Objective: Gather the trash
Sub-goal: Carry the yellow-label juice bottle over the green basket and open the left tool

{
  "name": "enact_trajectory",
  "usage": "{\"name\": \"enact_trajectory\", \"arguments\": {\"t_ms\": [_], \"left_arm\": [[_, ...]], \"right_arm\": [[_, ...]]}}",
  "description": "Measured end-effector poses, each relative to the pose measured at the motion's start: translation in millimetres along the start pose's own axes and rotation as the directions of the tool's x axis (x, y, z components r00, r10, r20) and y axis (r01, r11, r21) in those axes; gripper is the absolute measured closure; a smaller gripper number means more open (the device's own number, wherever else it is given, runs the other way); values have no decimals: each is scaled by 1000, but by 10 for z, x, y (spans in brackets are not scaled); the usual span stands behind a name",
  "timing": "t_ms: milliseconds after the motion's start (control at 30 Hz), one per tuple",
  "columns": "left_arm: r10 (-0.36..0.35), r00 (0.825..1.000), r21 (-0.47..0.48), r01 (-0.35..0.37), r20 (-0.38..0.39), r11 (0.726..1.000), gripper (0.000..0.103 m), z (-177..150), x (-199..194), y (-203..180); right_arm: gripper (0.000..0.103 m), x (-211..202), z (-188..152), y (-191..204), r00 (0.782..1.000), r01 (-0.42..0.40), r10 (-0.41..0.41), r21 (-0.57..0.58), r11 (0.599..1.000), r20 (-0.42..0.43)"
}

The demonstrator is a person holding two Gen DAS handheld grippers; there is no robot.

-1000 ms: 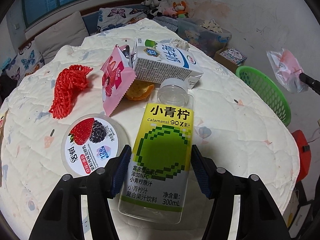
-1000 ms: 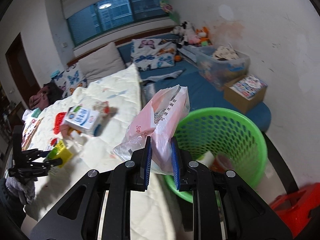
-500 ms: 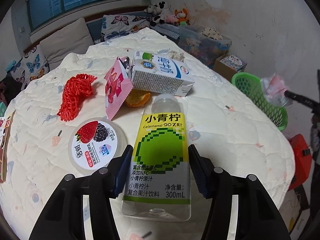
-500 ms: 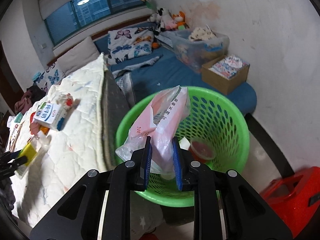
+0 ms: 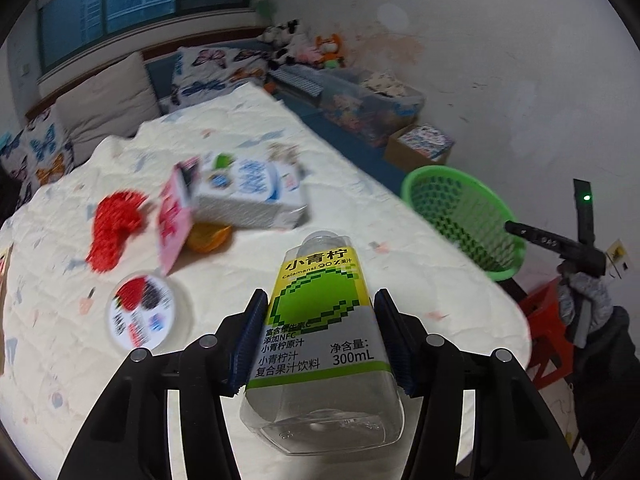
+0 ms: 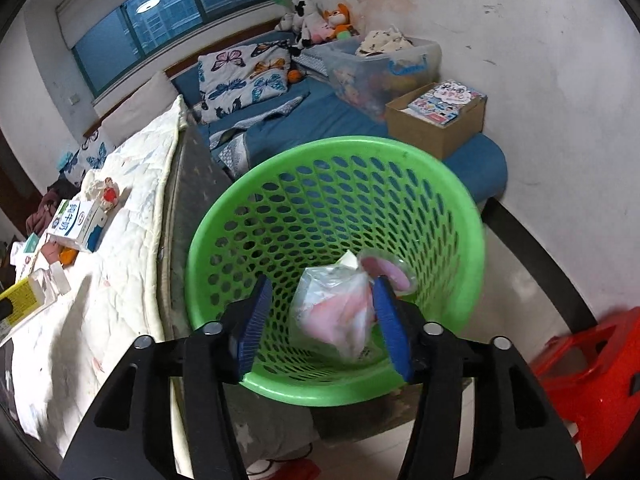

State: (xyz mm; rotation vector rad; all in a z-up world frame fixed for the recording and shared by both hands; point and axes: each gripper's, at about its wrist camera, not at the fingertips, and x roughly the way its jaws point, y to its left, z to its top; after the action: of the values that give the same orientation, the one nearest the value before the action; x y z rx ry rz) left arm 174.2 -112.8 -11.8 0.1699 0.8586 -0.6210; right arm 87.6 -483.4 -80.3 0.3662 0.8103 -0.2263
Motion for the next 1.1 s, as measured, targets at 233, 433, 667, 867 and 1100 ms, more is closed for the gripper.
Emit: {"name": "enact_trajectory", "arguments": {"t_ms": [233, 433, 667, 867, 1100], "left_arm": [[-87, 996, 90, 87, -5, 992, 50, 327, 159, -526], [-138, 989, 210, 146, -53, 967, 50, 673, 496, -1101], [-131, 974, 299, 183, -184, 936, 50, 1004, 1139, -1673], [-64, 944, 281, 161, -324, 946, 50, 1135, 1774, -1992], [44, 913, 265, 72, -406, 962, 50, 1136, 2305, -2170]], "right_arm": [[34, -198, -19, -171, 999, -1, 0, 28, 1000, 33], [32, -336, -58, -241, 998, -6, 3, 47, 999, 65], [32, -409, -135, -369, 997, -17, 10, 90, 996, 78], [32, -400, -192, -502, 997, -21, 11, 134, 991, 77], [32, -341, -264, -583, 998, -30, 20, 163, 986, 61]]}}
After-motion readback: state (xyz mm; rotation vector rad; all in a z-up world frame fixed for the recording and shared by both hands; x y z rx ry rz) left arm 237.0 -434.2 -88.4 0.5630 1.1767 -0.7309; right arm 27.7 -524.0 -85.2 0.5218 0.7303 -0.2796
